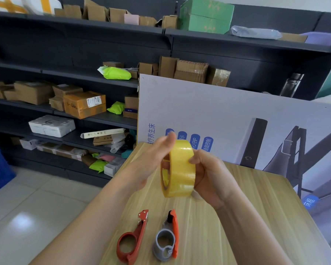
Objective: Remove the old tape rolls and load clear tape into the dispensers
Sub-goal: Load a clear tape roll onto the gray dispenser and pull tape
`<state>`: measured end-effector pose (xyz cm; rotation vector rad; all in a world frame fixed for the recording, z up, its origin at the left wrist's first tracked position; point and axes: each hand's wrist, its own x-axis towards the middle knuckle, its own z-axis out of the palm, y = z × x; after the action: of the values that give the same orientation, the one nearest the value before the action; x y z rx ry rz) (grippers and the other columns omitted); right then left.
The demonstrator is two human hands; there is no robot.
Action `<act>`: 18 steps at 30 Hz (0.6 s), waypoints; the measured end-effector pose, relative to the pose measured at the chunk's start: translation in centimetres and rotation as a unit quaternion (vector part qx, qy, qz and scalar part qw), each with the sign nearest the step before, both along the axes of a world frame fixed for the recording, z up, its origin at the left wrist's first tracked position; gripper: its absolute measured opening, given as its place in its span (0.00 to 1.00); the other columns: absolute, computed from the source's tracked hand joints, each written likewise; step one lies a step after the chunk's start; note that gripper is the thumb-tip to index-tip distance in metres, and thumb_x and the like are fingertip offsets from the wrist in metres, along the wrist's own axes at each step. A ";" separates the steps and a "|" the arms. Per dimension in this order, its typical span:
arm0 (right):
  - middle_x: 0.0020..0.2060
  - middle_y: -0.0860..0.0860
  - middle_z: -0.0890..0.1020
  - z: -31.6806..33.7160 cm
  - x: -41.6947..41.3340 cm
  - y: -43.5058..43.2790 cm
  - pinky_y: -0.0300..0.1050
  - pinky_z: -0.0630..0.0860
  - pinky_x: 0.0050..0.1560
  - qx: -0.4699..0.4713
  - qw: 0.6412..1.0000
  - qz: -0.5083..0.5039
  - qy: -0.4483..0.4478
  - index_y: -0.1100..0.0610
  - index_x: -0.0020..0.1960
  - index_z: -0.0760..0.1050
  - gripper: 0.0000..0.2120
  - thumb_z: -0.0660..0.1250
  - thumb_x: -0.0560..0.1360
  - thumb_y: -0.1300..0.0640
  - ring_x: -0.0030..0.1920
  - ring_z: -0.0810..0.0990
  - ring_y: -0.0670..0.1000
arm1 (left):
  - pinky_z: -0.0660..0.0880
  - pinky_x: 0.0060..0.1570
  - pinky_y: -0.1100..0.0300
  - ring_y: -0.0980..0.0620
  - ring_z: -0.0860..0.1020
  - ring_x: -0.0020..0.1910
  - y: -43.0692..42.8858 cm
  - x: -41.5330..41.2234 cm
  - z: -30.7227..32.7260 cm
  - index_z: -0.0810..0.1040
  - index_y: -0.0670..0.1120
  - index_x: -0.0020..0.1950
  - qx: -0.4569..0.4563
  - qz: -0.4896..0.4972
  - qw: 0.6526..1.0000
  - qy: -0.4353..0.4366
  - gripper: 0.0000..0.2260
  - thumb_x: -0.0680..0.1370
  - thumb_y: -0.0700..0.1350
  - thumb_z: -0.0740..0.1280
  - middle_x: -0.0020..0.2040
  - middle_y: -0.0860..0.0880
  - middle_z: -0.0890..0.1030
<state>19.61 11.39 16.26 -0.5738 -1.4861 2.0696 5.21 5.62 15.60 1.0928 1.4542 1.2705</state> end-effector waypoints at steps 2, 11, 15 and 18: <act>0.44 0.62 0.83 0.2 -0.1 0.1 0.52 0.82 0.39 -0.026 1.000 0.000 0.005 0.66 0.53 0.77 0.20 0.62 0.63 0.60 0.41 0.84 0.57 | 0.72 0.59 0.53 0.50 0.76 0.59 -0.2 0.2 0.1 0.67 0.60 0.66 0.049 -0.013 0.999 0.018 0.32 0.65 0.70 0.66 0.61 0.50 0.75; 0.60 0.73 0.75 0.4 -0.8 -0.4 0.74 0.70 0.60 -0.027 0.999 -0.017 -0.015 0.72 0.64 0.69 0.36 0.68 0.59 0.57 0.60 0.76 0.71 | 0.76 0.55 0.42 0.47 0.78 0.51 0.4 0.6 0.9 0.74 0.50 0.57 -0.045 0.050 0.996 -0.064 0.18 0.75 0.61 0.62 0.51 0.46 0.78; 0.54 0.67 0.81 -0.1 -0.5 -0.1 0.63 0.79 0.54 0.035 0.999 0.004 -0.023 0.68 0.57 0.76 0.22 0.60 0.65 0.60 0.51 0.83 0.63 | 0.74 0.57 0.38 0.43 0.80 0.53 0.5 0.4 0.5 0.78 0.49 0.52 -0.073 0.066 0.990 -0.097 0.20 0.75 0.63 0.61 0.52 0.44 0.80; 0.49 0.66 0.83 0.0 -0.3 -0.2 0.58 0.80 0.50 0.057 0.998 0.021 -0.019 0.65 0.55 0.78 0.21 0.59 0.66 0.61 0.47 0.84 0.60 | 0.75 0.55 0.36 0.41 0.80 0.56 0.7 0.2 0.1 0.79 0.49 0.56 -0.088 0.063 0.987 -0.115 0.25 0.73 0.67 0.60 0.57 0.42 0.80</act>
<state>19.27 11.21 16.26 -0.5454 -1.6392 2.0005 5.45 6.28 15.68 0.7218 1.4462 1.2823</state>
